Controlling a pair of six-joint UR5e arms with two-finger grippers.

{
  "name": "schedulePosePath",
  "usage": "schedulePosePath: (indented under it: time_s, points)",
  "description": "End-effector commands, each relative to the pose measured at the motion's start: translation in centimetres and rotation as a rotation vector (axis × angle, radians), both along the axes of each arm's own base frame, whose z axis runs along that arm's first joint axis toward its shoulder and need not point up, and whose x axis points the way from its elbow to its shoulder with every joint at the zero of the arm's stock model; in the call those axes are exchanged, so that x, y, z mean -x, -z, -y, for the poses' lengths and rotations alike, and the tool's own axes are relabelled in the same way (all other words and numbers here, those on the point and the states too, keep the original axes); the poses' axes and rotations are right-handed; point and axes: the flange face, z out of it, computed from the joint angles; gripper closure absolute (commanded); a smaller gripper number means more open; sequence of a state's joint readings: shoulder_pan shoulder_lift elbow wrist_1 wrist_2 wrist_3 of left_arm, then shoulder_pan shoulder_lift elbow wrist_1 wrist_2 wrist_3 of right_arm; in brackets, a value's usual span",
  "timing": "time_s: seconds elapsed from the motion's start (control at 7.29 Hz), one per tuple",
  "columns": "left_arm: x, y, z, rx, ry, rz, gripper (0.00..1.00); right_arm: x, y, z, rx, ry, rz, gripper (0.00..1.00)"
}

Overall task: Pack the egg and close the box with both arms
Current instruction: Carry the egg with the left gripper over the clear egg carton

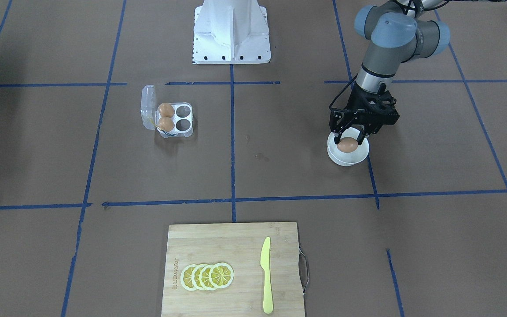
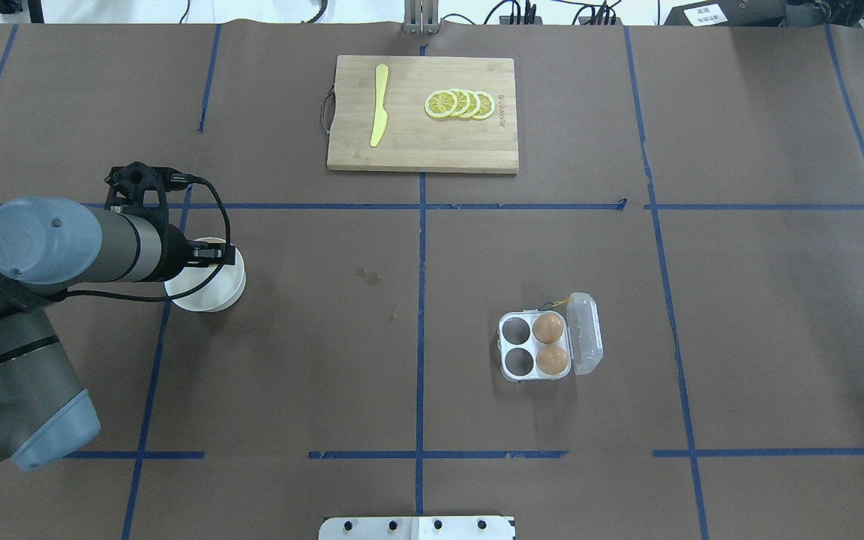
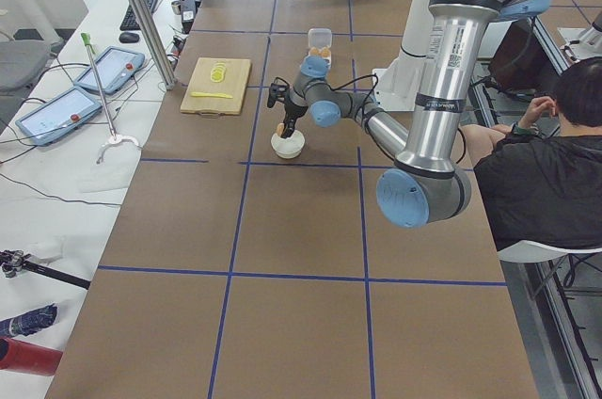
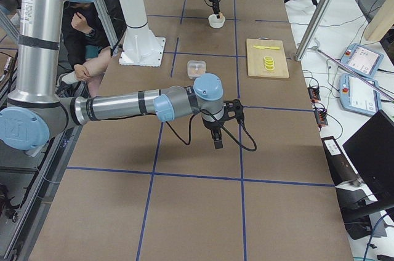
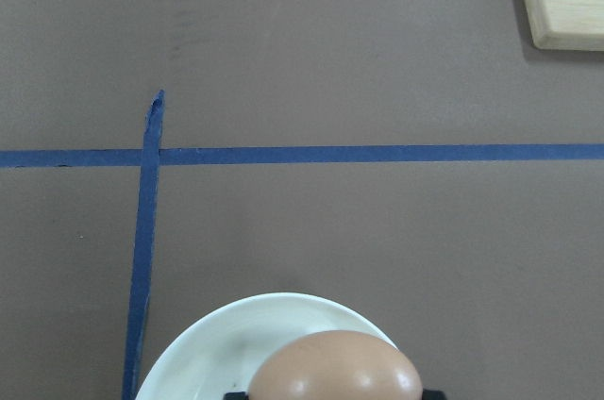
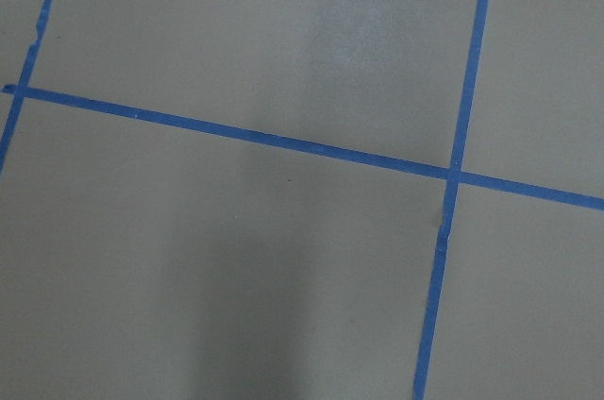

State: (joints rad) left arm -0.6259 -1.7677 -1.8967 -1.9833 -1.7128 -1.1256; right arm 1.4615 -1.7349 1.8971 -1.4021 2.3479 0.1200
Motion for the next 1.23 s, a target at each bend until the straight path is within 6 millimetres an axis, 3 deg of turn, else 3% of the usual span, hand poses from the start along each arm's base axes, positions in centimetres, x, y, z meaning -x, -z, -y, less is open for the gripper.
schedulePosePath:
  time_s: [0.0, 0.27, 0.69, 0.82, 0.96, 1.1]
  points:
    - [1.2, 3.3, -1.0, -0.034, -0.011, -0.068, 0.51, 0.1, 0.0, 0.0, 0.001, 0.002, 0.0, 0.0]
    - [1.2, 5.4, -1.7, -0.082, -0.042, -0.24, 0.5, 0.0, 0.1, 0.0, 0.001, -0.001, 0.001, 0.0]
    - [0.1, 6.2, -1.9, -0.107, -0.009, -0.522, 0.5, 0.0, 0.2, 0.0, -0.003, -0.001, 0.001, 0.0]
    - [-0.8, 5.9, -1.6, -0.098, 0.002, -0.656, 0.5, 0.0, 0.3, 0.0, -0.004, -0.001, 0.001, 0.0]
    - [-2.6, 7.1, -2.2, -0.071, -0.016, -0.748, 0.5, 0.0, 0.2, 0.0, -0.003, -0.001, 0.001, 0.0]
    - [-5.0, 9.4, -4.5, -0.051, -0.069, -0.835, 0.5, 0.0, 0.3, 0.0, -0.004, -0.001, 0.001, 0.0]
